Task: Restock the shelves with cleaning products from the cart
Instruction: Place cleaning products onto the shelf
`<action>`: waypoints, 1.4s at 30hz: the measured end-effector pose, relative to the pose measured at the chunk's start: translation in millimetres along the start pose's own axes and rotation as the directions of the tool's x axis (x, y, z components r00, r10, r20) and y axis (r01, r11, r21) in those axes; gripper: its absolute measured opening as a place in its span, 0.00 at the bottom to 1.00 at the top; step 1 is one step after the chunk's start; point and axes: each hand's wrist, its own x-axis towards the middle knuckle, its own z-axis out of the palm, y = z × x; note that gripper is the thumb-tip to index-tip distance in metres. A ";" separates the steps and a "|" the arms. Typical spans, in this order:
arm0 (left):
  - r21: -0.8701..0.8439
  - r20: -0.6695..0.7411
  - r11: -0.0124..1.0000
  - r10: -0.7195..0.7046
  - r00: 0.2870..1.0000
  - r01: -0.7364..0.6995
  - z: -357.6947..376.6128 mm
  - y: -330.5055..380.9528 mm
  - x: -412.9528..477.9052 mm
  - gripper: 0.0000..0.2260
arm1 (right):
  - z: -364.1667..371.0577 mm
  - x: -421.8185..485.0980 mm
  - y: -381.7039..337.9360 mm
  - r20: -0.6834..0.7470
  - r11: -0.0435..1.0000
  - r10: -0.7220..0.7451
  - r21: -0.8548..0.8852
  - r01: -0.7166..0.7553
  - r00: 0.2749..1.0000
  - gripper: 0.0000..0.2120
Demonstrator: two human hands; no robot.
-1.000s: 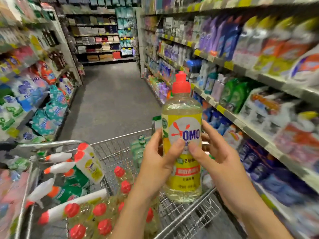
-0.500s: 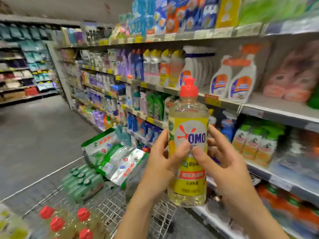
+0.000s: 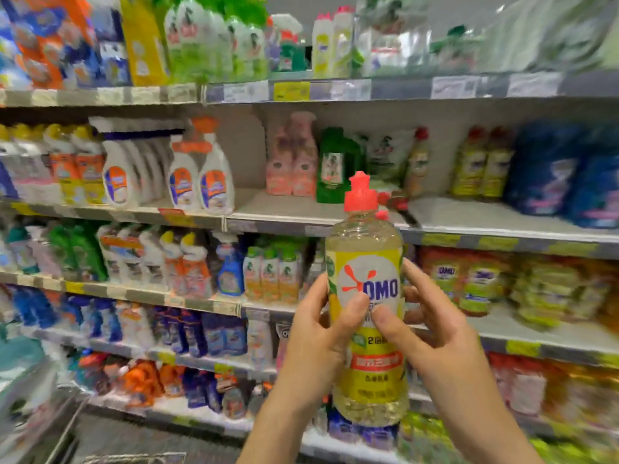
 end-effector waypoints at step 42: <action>0.276 0.182 0.961 -0.075 0.980 0.023 294.7 -236.8 516.0 0.16 | -407.9 455.3 117.1 -0.180 0.948 -0.056 -0.319 -0.004 0.982 0.20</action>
